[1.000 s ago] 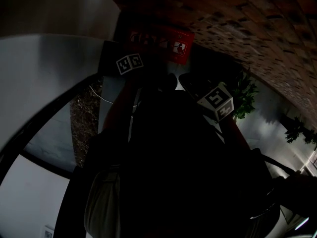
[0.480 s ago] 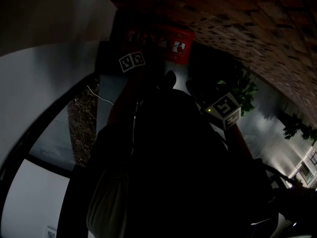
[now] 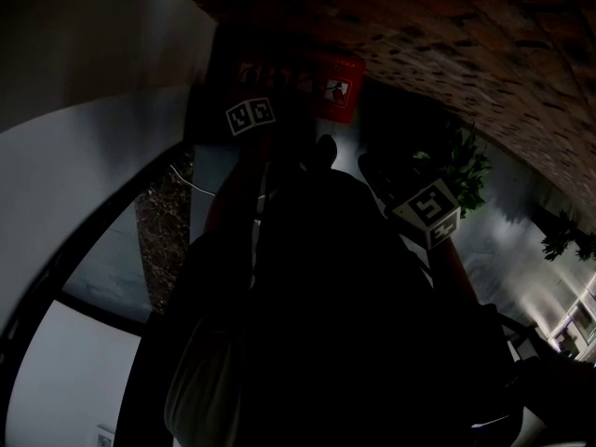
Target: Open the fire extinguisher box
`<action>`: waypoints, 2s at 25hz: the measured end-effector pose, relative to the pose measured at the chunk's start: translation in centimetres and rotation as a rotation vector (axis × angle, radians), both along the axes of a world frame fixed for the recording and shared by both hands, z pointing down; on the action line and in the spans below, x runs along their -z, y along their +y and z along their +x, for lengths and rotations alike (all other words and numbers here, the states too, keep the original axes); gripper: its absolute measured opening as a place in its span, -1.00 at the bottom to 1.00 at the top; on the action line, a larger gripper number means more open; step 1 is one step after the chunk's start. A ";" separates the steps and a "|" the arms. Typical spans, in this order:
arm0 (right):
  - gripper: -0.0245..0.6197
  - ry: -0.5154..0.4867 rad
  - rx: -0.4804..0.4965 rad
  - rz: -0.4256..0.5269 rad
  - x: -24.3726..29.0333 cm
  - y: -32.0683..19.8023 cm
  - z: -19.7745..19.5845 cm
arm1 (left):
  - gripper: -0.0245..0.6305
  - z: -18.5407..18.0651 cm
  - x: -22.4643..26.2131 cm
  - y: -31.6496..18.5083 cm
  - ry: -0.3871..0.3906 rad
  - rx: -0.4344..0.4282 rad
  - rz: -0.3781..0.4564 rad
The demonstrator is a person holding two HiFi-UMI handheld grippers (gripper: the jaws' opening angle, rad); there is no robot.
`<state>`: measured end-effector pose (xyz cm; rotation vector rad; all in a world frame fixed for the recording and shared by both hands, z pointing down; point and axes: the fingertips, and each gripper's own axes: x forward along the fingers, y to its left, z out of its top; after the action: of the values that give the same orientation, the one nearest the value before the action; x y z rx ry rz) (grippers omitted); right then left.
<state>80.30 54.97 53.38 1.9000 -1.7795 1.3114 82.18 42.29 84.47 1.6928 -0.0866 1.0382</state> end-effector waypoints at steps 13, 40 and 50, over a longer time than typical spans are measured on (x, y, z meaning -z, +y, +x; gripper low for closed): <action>-0.93 0.074 -0.025 0.152 1.9 -1.4 2.0 | 0.04 0.3 5.5 0.1 0.073 -0.035 0.018; -0.92 0.149 -0.172 0.290 5.0 1.9 6.6 | -0.06 10.2 17.6 -2.7 0.295 -0.249 0.323; -0.92 0.153 -0.213 0.263 4.6 2.7 7.2 | -0.10 13.5 18.6 -3.6 0.328 -0.288 0.374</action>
<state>87.53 57.67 48.82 2.3182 -1.7853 0.9974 95.71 38.68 65.87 2.2465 0.1925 0.9787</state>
